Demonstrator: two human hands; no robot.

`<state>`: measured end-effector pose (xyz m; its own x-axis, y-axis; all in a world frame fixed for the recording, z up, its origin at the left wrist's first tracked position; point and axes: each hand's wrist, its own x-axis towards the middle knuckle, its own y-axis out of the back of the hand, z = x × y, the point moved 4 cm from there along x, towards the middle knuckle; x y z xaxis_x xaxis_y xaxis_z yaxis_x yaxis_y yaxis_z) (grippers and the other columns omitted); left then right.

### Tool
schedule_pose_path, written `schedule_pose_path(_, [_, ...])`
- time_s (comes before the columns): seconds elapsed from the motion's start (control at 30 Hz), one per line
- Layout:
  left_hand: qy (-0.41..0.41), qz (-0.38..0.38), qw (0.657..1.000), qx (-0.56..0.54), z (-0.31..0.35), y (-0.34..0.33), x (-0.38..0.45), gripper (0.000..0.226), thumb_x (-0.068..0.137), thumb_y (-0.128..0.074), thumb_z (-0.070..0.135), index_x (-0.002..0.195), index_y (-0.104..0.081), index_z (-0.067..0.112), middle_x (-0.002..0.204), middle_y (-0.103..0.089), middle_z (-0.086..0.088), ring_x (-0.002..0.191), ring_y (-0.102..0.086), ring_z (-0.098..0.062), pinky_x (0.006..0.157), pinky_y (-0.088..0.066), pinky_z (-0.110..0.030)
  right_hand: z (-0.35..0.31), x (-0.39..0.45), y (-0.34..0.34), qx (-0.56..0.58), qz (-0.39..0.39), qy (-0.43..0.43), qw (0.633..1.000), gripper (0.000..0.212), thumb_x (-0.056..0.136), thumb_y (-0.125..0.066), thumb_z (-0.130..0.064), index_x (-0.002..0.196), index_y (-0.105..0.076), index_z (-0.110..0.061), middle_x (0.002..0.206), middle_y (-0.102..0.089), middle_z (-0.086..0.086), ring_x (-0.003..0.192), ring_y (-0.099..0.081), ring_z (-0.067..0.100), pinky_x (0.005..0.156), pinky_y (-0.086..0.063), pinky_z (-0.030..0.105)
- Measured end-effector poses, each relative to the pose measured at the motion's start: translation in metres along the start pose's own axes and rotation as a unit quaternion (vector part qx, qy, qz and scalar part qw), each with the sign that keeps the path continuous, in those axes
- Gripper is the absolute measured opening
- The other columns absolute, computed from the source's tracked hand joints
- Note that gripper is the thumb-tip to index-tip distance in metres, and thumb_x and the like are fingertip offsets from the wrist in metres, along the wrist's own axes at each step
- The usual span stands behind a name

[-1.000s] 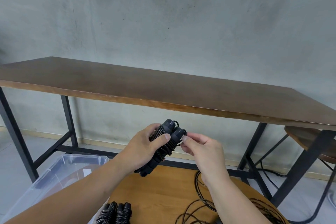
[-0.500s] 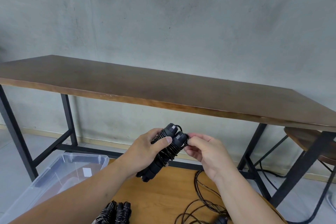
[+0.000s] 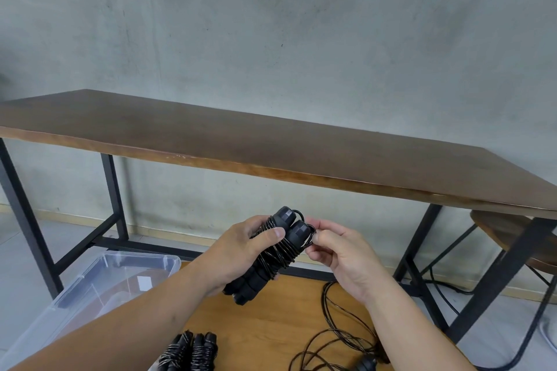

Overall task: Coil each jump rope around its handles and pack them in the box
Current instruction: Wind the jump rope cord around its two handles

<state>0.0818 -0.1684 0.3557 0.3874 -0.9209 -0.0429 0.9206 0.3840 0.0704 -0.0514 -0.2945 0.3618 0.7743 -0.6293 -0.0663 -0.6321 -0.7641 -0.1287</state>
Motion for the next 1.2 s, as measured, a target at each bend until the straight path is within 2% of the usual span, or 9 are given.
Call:
schedule_pose_path(0.23, [0.009, -0.007, 1.000, 0.005, 0.001, 0.000, 0.000, 0.031, 0.097, -0.059, 0.037, 0.123, -0.058, 0.022, 0.099, -0.075, -0.014, 0.080, -0.073, -0.038, 0.072, -0.059, -0.036, 0.005, 0.002, -0.003, 0.030, 0.026, 0.014, 0.999, 0.020, 0.089, -0.051, 0.011, 0.096, -0.065, -0.002, 0.080, -0.062, 0.011, 0.061, -0.057, 0.014, 0.060, -0.053, 0.023])
schedule_pose_path(0.4, [0.015, -0.005, 1.000, -0.007, -0.001, 0.000, -0.001, 0.033, 0.095, -0.059, 0.040, 0.124, -0.059, 0.023, 0.097, -0.075, -0.014, 0.079, -0.073, -0.037, 0.070, -0.059, -0.035, 0.009, 0.002, -0.002, 0.041, 0.035, 0.013, 0.998, 0.024, 0.090, -0.055, 0.009, 0.104, -0.071, 0.000, 0.077, -0.065, 0.010, 0.062, -0.057, 0.014, 0.062, -0.054, 0.021])
schedule_pose_path(0.53, [0.019, -0.002, 1.000, -0.019, -0.001, -0.001, -0.002, 0.032, 0.096, -0.058, 0.041, 0.122, -0.059, 0.022, 0.096, -0.075, -0.014, 0.080, -0.072, -0.038, 0.072, -0.059, -0.036, 0.012, -0.001, 0.001, 0.045, 0.058, 0.024, 0.997, 0.016, 0.090, -0.060, 0.006, 0.094, -0.075, 0.005, 0.072, -0.065, 0.014, 0.062, -0.059, 0.016, 0.064, -0.055, 0.022])
schedule_pose_path(0.67, [0.024, -0.003, 0.999, -0.032, -0.001, -0.001, -0.002, 0.032, 0.096, -0.058, 0.041, 0.120, -0.061, 0.021, 0.097, -0.074, -0.017, 0.078, -0.072, -0.037, 0.071, -0.059, -0.037, 0.009, -0.005, 0.002, 0.011, 0.080, 0.031, 0.996, 0.014, 0.088, -0.063, 0.005, 0.091, -0.076, 0.001, 0.072, -0.068, 0.016, 0.065, -0.062, 0.020, 0.064, -0.055, 0.024])
schedule_pose_path(0.83, [0.024, 0.004, 0.999, -0.028, -0.003, 0.000, 0.000, 0.033, 0.096, -0.057, 0.042, 0.120, -0.061, 0.020, 0.097, -0.075, -0.015, 0.078, -0.072, -0.038, 0.068, -0.058, -0.035, 0.003, -0.006, 0.004, -0.030, 0.096, 0.056, 0.993, 0.027, 0.087, -0.065, 0.003, 0.108, -0.058, -0.012, 0.064, -0.064, 0.005, 0.059, -0.057, 0.016, 0.056, -0.050, 0.025])
schedule_pose_path(0.93, [0.018, 0.006, 0.999, -0.028, -0.002, -0.001, 0.000, 0.032, 0.097, -0.056, 0.041, 0.119, -0.061, 0.018, 0.095, -0.075, -0.016, 0.077, -0.072, -0.037, 0.066, -0.057, -0.034, 0.002, -0.006, 0.000, -0.044, 0.097, 0.072, 0.992, 0.018, 0.090, -0.060, 0.004, 0.101, -0.055, -0.009, 0.059, -0.056, 0.000, 0.060, -0.048, 0.015, 0.058, -0.043, 0.027])
schedule_pose_path(1.0, [0.012, 0.010, 0.999, -0.032, -0.001, -0.002, 0.001, 0.032, 0.097, -0.056, 0.040, 0.119, -0.061, 0.017, 0.095, -0.075, -0.016, 0.075, -0.071, -0.037, 0.064, -0.056, -0.033, 0.006, -0.006, -0.004, -0.023, 0.100, 0.069, 0.992, 0.011, 0.094, -0.055, 0.003, 0.094, -0.057, -0.007, 0.060, -0.055, 0.001, 0.060, -0.049, 0.016, 0.058, -0.044, 0.026])
schedule_pose_path(1.1, [0.000, 0.023, 0.999, -0.033, 0.000, 0.000, 0.002, 0.033, 0.096, -0.059, 0.040, 0.119, -0.061, 0.017, 0.095, -0.074, -0.016, 0.074, -0.071, -0.039, 0.065, -0.056, -0.034, 0.010, -0.008, -0.007, 0.017, 0.103, 0.058, 0.993, 0.007, 0.096, -0.057, -0.004, 0.095, -0.064, -0.003, 0.069, -0.063, 0.008, 0.066, -0.059, 0.019, 0.066, -0.053, 0.029])
schedule_pose_path(1.2, [-0.020, 0.044, 0.999, -0.023, 0.002, 0.004, 0.003, 0.030, 0.095, -0.062, 0.038, 0.118, -0.062, 0.018, 0.096, -0.073, -0.017, 0.074, -0.072, -0.039, 0.063, -0.057, -0.034, 0.013, -0.007, -0.010, 0.020, 0.104, 0.045, 0.993, 0.021, 0.089, -0.070, -0.022, 0.096, -0.072, -0.002, 0.076, -0.068, 0.011, 0.070, -0.064, 0.020, 0.074, -0.057, 0.030])
